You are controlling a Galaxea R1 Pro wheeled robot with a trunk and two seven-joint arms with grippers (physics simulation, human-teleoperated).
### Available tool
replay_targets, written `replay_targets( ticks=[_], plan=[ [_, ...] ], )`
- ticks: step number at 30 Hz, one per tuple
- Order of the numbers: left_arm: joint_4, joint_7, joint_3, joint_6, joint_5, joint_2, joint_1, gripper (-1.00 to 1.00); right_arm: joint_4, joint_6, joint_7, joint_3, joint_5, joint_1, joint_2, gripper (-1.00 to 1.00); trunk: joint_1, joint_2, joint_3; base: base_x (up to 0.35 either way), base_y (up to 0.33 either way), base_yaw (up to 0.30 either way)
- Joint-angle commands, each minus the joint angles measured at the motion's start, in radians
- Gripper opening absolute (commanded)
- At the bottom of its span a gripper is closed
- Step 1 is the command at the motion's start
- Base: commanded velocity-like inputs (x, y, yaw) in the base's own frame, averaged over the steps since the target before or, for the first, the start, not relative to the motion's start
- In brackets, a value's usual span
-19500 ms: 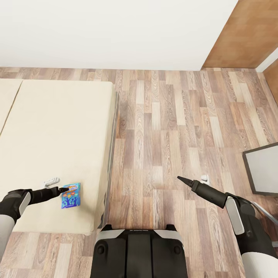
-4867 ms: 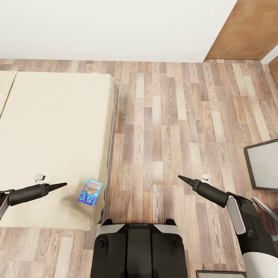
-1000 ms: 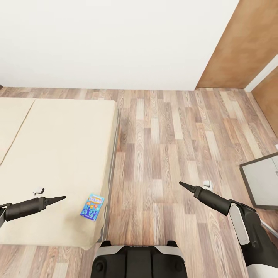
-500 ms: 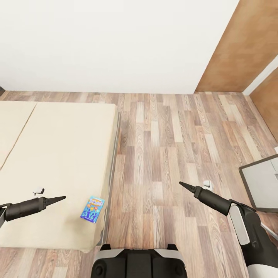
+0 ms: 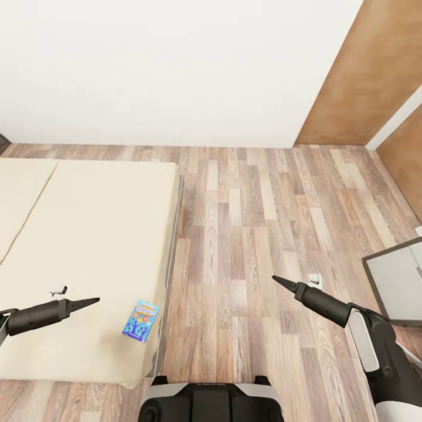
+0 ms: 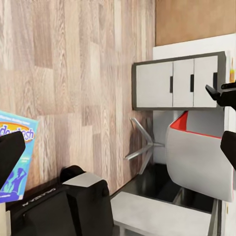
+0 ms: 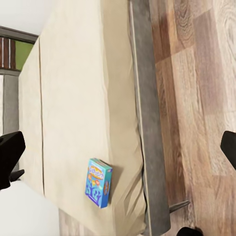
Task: Put all the toys in the child's room - the three board games (two on the bed and one on the table), the two jigsaw puzzles on the table, and the tennis ball on the table - inside the toy box on the table in the child's room.
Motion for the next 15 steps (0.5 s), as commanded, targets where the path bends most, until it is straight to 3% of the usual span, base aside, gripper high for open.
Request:
replay_targets(
  ticks=[1, 15],
  plan=[
    [0.0, -0.005, 0.003, 0.011, -0.005, 0.0, -0.001, 1.0, 0.0, 0.005, 0.002, -0.001, -0.002, -0.001, 0.0, 1.0, 0.001, -0.001, 0.001, 0.0, 0.0, 0.0],
    [0.0, -0.005, 0.003, 0.011, -0.005, 0.0, -0.001, 1.0, 0.0, 0.005, 0.002, -0.003, -0.006, -0.001, 0.0, 1.0, 0.001, -0.001, 0.024, 0.0, 0.0, 0.0]
  ],
)
